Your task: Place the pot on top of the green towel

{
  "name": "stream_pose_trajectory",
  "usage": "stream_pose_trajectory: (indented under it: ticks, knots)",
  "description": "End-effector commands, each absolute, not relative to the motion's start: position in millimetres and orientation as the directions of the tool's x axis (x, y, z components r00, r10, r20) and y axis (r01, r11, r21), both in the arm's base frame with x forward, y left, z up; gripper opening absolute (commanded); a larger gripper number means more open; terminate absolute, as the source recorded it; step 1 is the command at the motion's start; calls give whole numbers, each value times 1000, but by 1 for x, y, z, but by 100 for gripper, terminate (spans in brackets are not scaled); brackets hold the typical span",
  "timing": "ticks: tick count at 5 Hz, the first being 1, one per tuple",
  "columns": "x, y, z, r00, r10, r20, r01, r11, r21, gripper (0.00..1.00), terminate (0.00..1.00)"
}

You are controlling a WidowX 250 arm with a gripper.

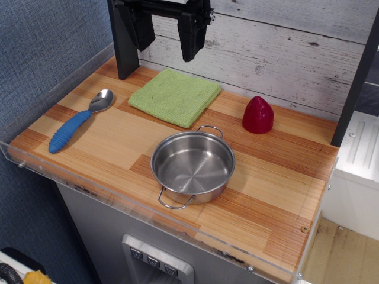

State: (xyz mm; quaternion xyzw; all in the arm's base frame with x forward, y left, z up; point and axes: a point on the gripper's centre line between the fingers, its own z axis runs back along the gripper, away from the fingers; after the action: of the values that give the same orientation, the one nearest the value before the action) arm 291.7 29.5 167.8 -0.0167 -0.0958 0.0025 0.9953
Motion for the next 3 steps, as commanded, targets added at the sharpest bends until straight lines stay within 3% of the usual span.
stream_pose_trajectory:
  ticks: [1, 2, 3]
  knots:
    - [292, 30, 168, 982, 8, 191, -2, 999, -34, 100, 0]
    - [270, 15, 150, 977, -26, 213, 45, 995, -86, 100, 0]
    - [256, -3, 136, 978, -74, 194, 88, 994, -66, 100, 0]
